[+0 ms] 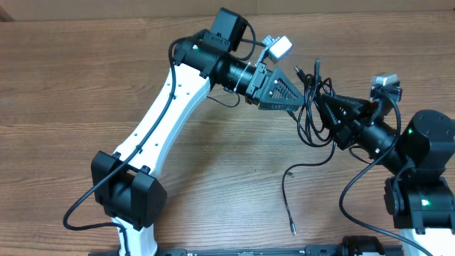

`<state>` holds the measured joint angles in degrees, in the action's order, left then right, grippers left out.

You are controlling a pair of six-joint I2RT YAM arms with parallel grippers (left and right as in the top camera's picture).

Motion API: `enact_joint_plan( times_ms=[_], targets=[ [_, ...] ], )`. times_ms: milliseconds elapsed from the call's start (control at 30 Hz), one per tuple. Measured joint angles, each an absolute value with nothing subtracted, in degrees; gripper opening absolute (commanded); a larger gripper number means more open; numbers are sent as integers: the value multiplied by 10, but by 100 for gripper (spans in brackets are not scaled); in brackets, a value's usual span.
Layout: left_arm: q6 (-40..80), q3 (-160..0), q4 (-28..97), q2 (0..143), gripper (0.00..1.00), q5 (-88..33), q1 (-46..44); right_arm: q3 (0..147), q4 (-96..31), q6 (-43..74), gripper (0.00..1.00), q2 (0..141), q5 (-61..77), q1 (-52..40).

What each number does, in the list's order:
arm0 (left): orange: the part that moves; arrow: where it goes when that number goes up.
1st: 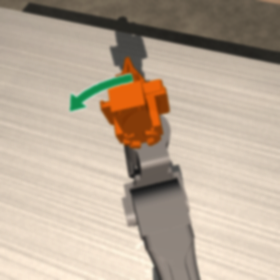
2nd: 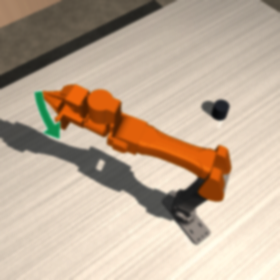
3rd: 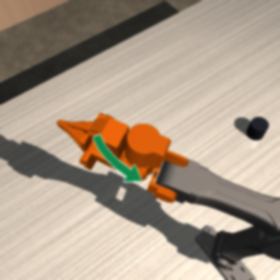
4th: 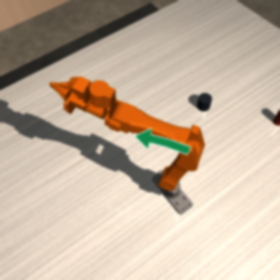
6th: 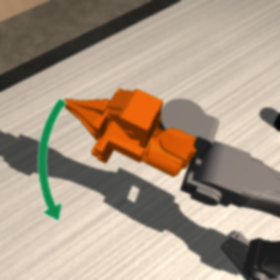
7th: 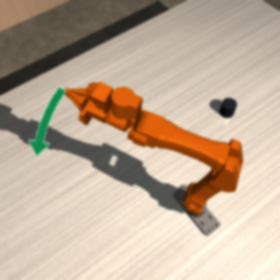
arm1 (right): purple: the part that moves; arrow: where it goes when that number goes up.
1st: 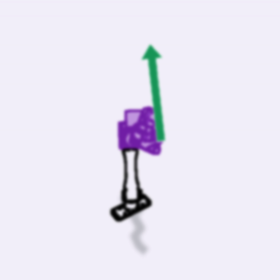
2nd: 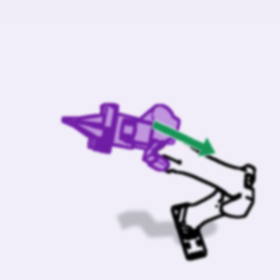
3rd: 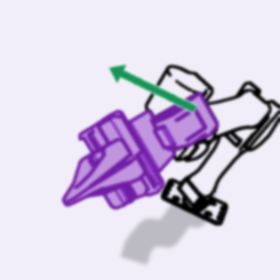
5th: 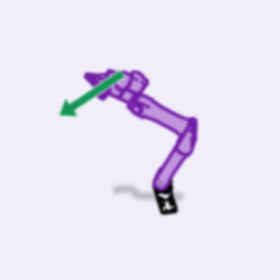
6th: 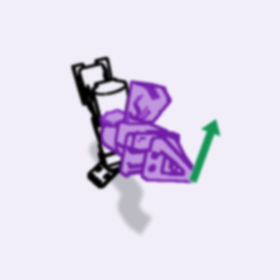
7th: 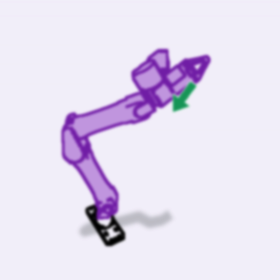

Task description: Untangle cables

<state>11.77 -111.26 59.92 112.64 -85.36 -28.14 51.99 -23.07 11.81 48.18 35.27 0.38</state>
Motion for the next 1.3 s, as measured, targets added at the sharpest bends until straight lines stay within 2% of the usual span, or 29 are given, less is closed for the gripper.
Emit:
enact_joint_plan(
  times_ms=[533,1100,1133,1167,1200,1233,1267,1300],
  targets=[
    [138,-1113,591,1126,74,-786,-283,520,-216,119,8,482,389,4],
    [154,-1113,531,1126,73,-808,-309,520,-216,120,8,482,392,4],
    [154,-1113,531,1126,70,-806,-311,520,-217,120,8,482,392,4],
    [155,-1113,531,1126,59,-804,-312,520,-216,120,8,483,392,4],
    [157,-1113,531,1126,42,-800,-312,520,-216,120,9,484,392,4],
    [156,-1113,531,1126,18,-792,-312,520,-217,120,8,485,392,4],
    [161,-1113,531,1126,4,-785,-312,520,-217,119,8,486,392,4],
    [161,-1113,531,1126,4,-778,-312,520,-217,119,8,487,392,4]
  ],
)
